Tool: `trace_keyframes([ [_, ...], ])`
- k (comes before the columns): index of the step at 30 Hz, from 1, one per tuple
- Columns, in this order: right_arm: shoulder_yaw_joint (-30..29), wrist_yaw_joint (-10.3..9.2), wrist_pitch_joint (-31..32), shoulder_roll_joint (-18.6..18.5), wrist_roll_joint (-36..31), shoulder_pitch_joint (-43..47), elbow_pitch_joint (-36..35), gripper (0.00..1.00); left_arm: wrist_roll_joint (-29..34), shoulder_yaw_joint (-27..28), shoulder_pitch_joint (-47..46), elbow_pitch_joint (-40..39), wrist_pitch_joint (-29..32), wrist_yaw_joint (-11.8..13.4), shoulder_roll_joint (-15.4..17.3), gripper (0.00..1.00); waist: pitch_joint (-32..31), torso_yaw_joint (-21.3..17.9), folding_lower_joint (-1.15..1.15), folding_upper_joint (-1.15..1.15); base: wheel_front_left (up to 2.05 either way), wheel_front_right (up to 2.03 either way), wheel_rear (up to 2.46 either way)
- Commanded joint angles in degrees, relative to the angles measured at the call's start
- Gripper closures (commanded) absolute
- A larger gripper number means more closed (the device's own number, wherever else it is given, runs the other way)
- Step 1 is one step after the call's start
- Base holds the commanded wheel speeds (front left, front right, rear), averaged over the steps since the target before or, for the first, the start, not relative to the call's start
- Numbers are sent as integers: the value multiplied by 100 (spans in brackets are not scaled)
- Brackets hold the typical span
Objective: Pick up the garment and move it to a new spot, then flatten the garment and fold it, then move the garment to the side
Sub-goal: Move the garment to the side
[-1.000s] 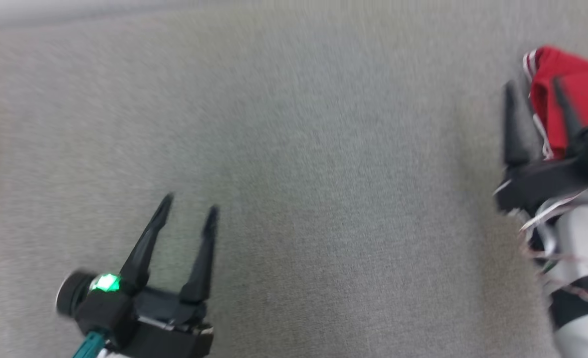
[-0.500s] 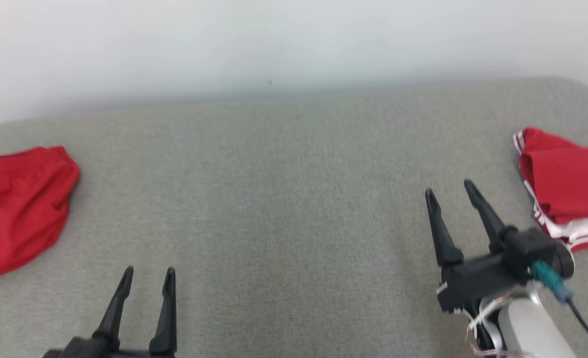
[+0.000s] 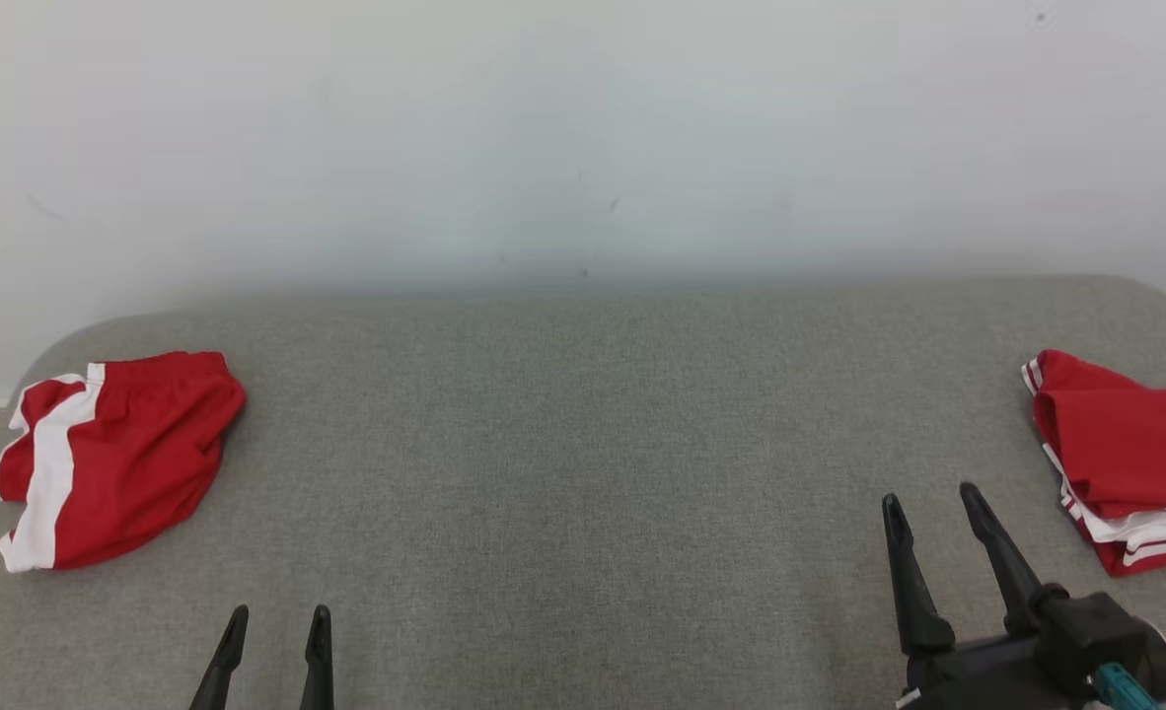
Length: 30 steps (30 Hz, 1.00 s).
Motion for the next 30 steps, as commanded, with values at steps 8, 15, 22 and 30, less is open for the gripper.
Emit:
trace_keyframes([
  [8, -13, -7, -21, -35, 97, 550, -74, 0, 147, 138, 332, -79, -20, -171, -68, 0, -256, -56, 1, 1, 0, 0, 0],
  [15, 118, -7, -21, -35, 202, 789, -52, 0, 188, 192, 474, -8, -20, -250, -103, 0, -344, -112, 1, 1, 0, 0, 0],
  [22, 142, -7, -21, 25, 165, 901, -25, 0, 230, 171, 522, 104, -20, -255, -113, 0, -395, -71, 1, 1, 0, 0, 0],
  [30, 155, -7, -21, 25, 152, 888, 20, 0, 242, 111, 504, 143, -20, -227, -116, 0, -396, 0, 1, 1, 0, 0, 0],
])
